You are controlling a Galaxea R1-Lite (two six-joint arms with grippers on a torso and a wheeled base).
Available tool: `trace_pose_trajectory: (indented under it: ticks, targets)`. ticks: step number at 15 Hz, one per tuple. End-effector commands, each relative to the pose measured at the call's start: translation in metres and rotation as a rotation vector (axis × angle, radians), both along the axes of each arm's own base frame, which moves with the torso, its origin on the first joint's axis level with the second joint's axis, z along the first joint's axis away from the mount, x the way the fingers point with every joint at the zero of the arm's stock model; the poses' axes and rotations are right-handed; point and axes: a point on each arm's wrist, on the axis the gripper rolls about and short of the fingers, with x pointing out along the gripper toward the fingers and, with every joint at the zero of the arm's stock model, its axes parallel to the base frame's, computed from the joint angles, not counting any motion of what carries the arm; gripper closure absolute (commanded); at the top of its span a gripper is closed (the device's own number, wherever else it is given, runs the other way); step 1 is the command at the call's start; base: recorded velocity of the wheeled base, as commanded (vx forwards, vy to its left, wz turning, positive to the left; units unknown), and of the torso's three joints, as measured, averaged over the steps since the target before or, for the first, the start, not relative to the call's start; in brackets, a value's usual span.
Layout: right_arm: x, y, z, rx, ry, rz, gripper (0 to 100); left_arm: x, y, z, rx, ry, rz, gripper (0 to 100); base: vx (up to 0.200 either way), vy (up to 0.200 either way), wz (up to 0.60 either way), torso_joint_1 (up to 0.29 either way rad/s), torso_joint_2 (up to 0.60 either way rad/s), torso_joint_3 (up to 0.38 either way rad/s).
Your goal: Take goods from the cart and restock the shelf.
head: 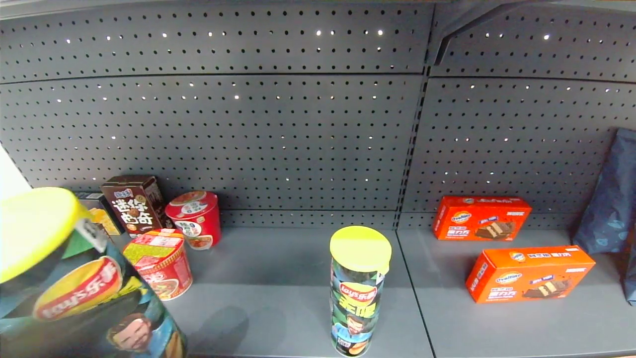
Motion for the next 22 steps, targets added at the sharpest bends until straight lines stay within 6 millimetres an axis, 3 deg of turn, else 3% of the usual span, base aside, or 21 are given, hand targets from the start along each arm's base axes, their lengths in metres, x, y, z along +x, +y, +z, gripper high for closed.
trace_pose_trajectory:
  ticks: [1, 3, 8, 13, 18, 22]
  targets:
    - [0.005, 0.002, -0.015, -0.009, -0.022, -0.008, 0, 0.044, -0.03, -0.004, -0.009, 0.118, -0.014, 100, 0.0, 0.0, 0.0, 0.0, 0.0, 0.0]
    - [0.006, 0.002, -0.016, -0.002, -0.031, -0.008, 0, 0.071, -0.041, -0.004, -0.034, 0.135, -0.055, 100, 0.0, 0.0, 0.0, 0.0, 0.0, 0.0]
    - [0.006, 0.002, -0.016, 0.047, -0.033, -0.01, 0, 0.183, -0.053, -0.024, -0.093, -0.001, -0.299, 100, 0.0, 0.0, 0.0, 0.0, 0.0, 0.0]
    - [0.007, 0.001, -0.017, 0.055, -0.038, -0.04, 0, 0.263, -0.083, -0.045, -0.04, -0.069, -0.446, 100, 0.0, 0.0, 0.0, 0.0, 0.0, 0.0]
    - [0.007, 0.001, -0.017, 0.071, -0.039, -0.049, 0, 0.296, -0.117, -0.051, 0.008, -0.051, -0.51, 100, 0.0, 0.0, 0.0, 0.0, 0.0, 0.0]
    - [0.006, 0.001, -0.017, 0.072, -0.041, -0.048, 0, 0.303, -0.129, -0.061, 0.014, -0.027, -0.537, 100, 0.0, 0.0, 0.0, 0.0, 0.0, 0.0]
